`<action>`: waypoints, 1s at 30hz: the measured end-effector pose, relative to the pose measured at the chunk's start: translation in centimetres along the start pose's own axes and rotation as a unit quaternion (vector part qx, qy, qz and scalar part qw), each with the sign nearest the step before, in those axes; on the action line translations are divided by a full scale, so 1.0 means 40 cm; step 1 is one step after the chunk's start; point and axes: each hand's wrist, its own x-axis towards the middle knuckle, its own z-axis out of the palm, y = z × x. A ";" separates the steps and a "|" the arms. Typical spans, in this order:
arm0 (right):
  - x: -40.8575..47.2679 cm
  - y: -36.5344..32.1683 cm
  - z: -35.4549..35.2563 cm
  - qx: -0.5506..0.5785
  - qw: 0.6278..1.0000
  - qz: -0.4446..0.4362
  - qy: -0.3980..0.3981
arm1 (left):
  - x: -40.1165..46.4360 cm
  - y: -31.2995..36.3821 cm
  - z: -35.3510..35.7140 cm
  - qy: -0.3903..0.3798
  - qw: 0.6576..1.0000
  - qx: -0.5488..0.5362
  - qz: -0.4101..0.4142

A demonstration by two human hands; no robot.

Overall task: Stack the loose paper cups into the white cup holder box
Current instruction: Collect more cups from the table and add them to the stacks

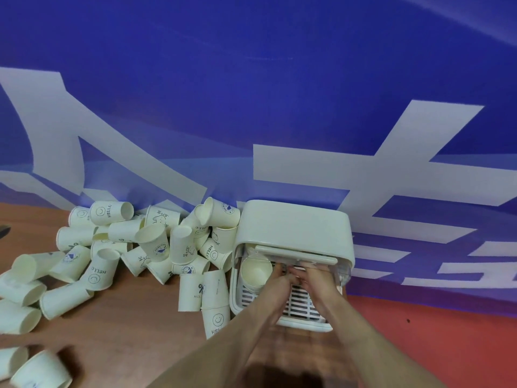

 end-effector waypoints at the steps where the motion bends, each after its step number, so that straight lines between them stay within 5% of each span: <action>1: -0.001 0.002 -0.003 -0.012 1.000 0.007 -0.013 | -0.003 -0.002 0.001 -0.005 1.000 0.010 -0.007; 8: -0.037 0.013 -0.031 -0.088 0.995 0.034 0.041 | -0.084 0.026 -0.017 -0.031 0.987 0.149 -0.052; 12: -0.091 0.017 -0.042 -0.287 0.953 0.004 0.094 | -0.141 0.072 -0.053 -0.059 0.975 0.206 -0.059; 20: -0.254 -0.022 0.102 -0.469 0.872 -0.019 -0.140 | -0.260 0.170 -0.195 0.101 0.947 0.305 0.028; 30: -0.375 0.040 0.416 -0.579 0.747 -0.184 -0.270 | -0.521 0.217 -0.586 0.321 0.828 0.457 0.057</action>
